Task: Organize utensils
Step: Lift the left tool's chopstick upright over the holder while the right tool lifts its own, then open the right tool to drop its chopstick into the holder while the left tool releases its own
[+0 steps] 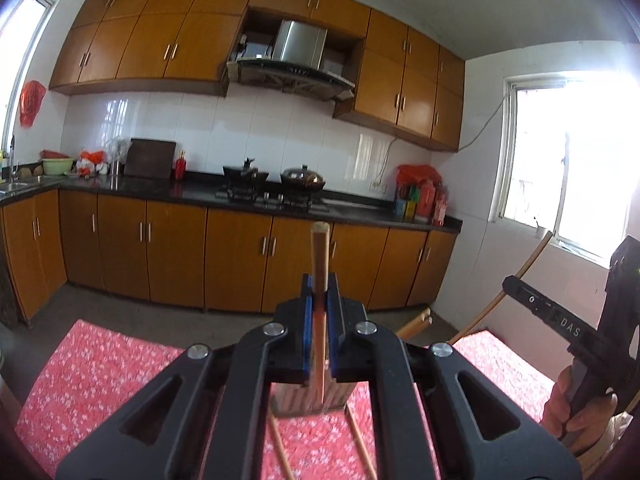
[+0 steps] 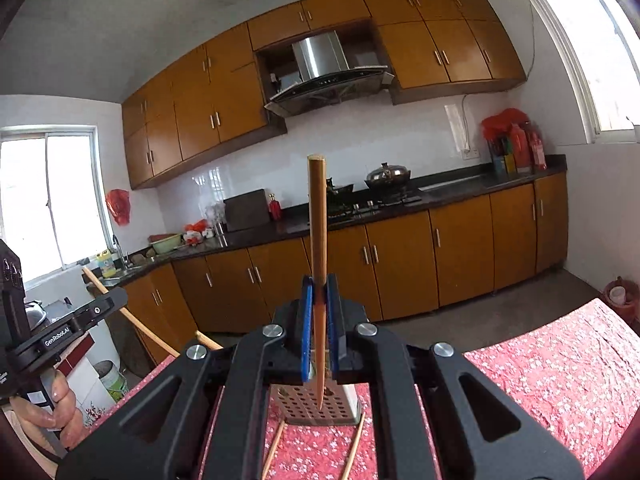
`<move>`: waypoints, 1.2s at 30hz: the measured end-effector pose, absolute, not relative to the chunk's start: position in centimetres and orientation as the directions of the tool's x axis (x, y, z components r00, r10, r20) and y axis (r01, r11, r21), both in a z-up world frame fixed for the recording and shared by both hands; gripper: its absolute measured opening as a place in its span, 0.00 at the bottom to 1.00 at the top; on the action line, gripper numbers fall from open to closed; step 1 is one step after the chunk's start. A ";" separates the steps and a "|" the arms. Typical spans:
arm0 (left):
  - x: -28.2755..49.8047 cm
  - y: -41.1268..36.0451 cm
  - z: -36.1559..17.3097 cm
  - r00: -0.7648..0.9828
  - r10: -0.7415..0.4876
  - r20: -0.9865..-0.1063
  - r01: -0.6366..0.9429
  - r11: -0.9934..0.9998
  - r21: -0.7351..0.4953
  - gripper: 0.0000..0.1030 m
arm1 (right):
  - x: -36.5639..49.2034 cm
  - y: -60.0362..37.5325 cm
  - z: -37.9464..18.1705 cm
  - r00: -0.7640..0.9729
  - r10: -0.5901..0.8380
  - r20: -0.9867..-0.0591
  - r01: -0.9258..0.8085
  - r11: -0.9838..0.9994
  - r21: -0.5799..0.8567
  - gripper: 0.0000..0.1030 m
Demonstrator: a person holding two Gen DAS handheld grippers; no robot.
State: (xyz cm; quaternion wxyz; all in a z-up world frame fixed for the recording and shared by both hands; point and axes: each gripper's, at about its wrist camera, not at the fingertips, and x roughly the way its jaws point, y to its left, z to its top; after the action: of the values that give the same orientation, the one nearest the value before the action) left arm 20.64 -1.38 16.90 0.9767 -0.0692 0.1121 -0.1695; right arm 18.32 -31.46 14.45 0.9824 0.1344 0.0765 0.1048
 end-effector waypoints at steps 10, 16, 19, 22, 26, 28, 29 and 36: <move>24.3 -4.0 19.9 0.958 -0.276 -0.076 0.261 0.951 -0.166 0.07 | 22.6 -29.9 15.9 0.974 0.221 -0.056 -0.199 0.945 0.260 0.07; 26.8 -5.9 19.0 0.973 -0.226 -0.039 0.220 0.968 -0.119 0.07 | 25.0 -29.3 13.9 0.979 0.188 -0.082 -0.161 0.953 0.255 0.07; 28.0 -6.6 17.5 0.971 -0.230 -0.060 0.222 0.968 -0.118 0.07 | 25.9 -29.0 12.7 0.981 0.171 -0.094 -0.143 0.958 0.247 0.07; 28.8 -6.7 15.8 0.967 -0.239 -0.088 0.227 0.965 -0.132 0.07 | 26.7 -28.9 11.7 0.979 0.169 -0.110 -0.138 0.959 0.248 0.07; 29.5 -6.5 14.2 0.963 -0.245 -0.113 0.228 0.963 -0.142 0.07 | 27.5 -28.6 10.8 0.977 0.170 -0.130 -0.136 0.962 0.235 0.07; 30.0 -6.4 13.6 0.961 -0.247 -0.128 0.227 0.962 -0.150 0.07 | 27.8 -28.4 10.4 0.974 0.175 -0.146 -0.138 0.962 0.235 0.07; 30.2 -6.3 13.3 0.959 -0.246 -0.137 0.225 0.962 -0.153 0.07 | 27.9 -28.3 10.2 0.972 0.176 -0.153 -0.138 0.962 0.235 0.07; 31.0 -5.9 11.8 0.948 -0.254 -0.192 0.224 0.960 -0.167 0.07 | 27.8 -27.8 9.7 0.966 0.178 -0.188 -0.135 0.966 0.222 0.08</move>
State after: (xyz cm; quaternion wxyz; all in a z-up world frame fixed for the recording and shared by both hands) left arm 31.03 -5.91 11.85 0.9843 -0.0715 0.1064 -0.1213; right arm 27.78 -27.75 9.74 0.9859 0.1041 0.1038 0.0795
